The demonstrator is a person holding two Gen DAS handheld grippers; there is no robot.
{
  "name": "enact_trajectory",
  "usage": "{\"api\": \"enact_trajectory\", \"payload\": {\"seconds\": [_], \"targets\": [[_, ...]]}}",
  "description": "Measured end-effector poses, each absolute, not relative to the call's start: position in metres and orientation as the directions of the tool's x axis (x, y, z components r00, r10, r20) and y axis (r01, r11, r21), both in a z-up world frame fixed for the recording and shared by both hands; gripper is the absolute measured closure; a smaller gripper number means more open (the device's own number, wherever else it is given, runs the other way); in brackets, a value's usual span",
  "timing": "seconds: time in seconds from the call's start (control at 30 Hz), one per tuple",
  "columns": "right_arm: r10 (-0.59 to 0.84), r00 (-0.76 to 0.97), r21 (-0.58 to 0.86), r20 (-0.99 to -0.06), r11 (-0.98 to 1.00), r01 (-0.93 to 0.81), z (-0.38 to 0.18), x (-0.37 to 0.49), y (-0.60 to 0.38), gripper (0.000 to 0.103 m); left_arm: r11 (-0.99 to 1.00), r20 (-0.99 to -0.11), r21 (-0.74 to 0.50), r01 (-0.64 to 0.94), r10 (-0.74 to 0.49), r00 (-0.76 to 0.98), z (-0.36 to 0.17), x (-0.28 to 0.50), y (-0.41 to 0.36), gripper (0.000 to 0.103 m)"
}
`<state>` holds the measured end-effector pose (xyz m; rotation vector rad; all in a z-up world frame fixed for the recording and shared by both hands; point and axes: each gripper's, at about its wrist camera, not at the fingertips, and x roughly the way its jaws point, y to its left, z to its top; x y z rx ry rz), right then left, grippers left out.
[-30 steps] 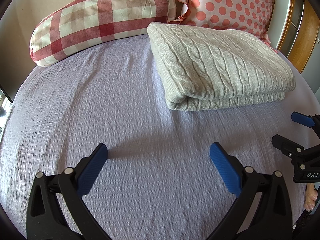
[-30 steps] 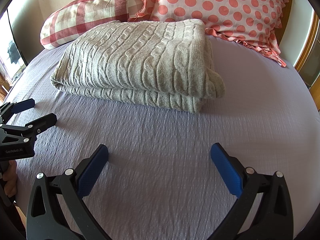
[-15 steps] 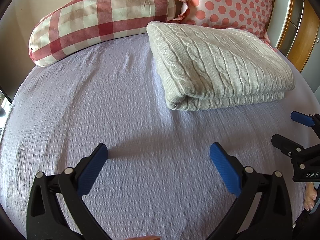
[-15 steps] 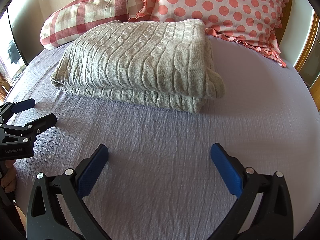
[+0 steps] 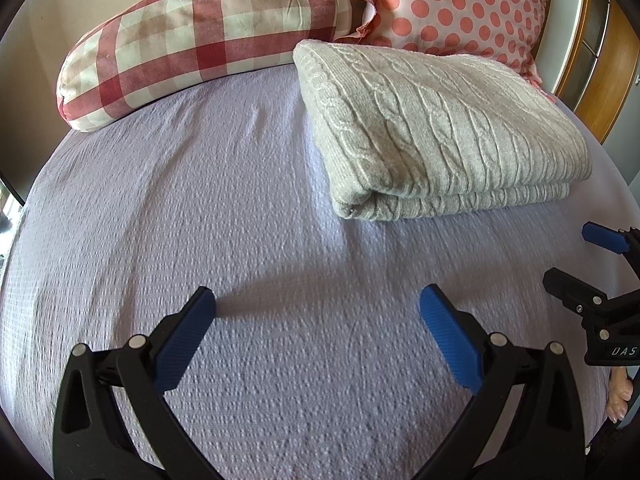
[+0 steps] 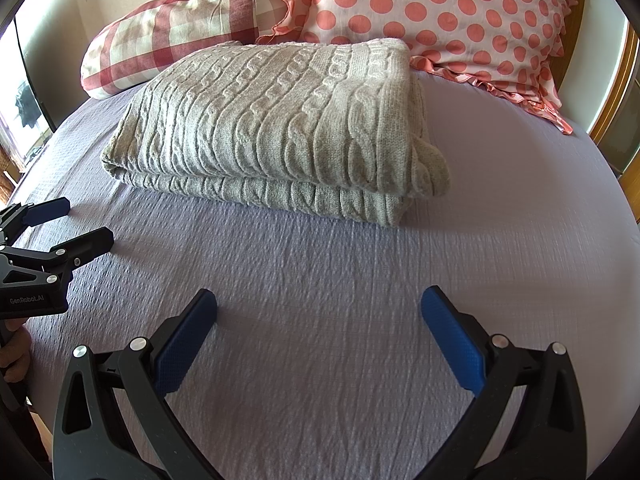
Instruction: Fold small clothes
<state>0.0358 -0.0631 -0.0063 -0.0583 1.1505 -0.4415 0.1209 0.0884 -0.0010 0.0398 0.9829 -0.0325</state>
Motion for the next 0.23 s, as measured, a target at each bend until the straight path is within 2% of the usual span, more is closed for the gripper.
{"api": "enact_trajectory", "payload": {"seconds": [0.23], "targets": [[-0.367,0.332,-0.268,-0.869,0.913,0.308,-0.0063,0.0357,-0.0633,0.001,0.999,-0.829,0.020,0.045,-0.009,0.560,-0.0009,0.1203,0.0873,0.002]]}}
